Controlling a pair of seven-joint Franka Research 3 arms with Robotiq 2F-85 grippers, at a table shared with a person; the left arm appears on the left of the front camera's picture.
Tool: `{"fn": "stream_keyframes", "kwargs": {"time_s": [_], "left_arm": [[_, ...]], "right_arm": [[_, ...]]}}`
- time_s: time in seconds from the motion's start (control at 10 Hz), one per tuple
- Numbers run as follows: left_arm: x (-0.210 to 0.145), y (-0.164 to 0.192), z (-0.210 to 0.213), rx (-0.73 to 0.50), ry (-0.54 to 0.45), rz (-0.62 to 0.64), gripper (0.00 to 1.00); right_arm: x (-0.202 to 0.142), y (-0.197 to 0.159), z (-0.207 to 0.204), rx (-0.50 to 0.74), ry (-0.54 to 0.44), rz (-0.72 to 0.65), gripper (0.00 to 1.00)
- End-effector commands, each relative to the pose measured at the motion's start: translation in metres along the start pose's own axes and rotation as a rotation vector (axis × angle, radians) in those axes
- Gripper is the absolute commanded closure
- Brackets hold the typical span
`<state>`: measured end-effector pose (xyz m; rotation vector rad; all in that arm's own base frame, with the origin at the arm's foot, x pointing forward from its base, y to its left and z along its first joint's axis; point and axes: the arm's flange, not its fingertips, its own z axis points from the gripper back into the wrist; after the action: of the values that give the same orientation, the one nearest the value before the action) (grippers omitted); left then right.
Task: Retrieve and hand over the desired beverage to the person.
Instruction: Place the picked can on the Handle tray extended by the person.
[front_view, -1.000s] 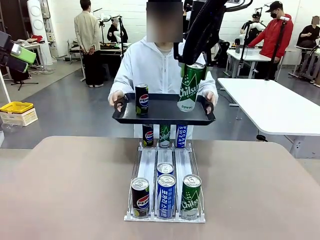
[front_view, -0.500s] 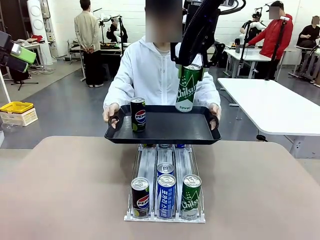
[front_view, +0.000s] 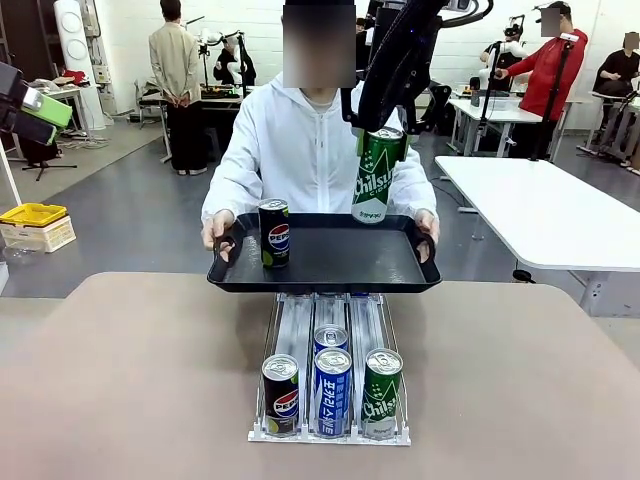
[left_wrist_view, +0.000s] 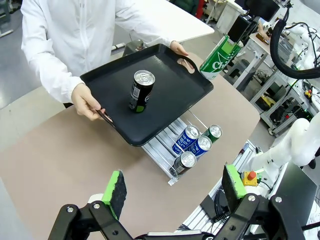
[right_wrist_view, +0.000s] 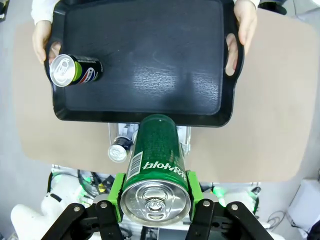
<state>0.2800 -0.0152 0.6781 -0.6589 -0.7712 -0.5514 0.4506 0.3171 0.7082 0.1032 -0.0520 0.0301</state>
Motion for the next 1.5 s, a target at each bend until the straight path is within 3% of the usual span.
{"fn": "stream_keyframes", "kwargs": {"time_s": [0.0,1.2,1.3,1.4], "left_arm": [[0.001,0.001,0.000,-0.021,-0.009,-0.008,0.00],[0.001,0.001,0.000,-0.021,-0.009,-0.008,0.00],[0.001,0.001,0.000,-0.021,-0.009,-0.008,0.00],[0.001,0.001,0.000,-0.021,-0.009,-0.008,0.00]], "right_arm": [[-0.004,-0.003,0.002,0.006,-0.008,0.001,0.57],[-0.004,-0.003,0.002,0.006,-0.008,0.001,0.57],[0.000,0.000,0.000,0.000,0.000,0.000,0.42],[0.018,-0.004,0.003,-0.012,0.031,0.002,0.42]]}}
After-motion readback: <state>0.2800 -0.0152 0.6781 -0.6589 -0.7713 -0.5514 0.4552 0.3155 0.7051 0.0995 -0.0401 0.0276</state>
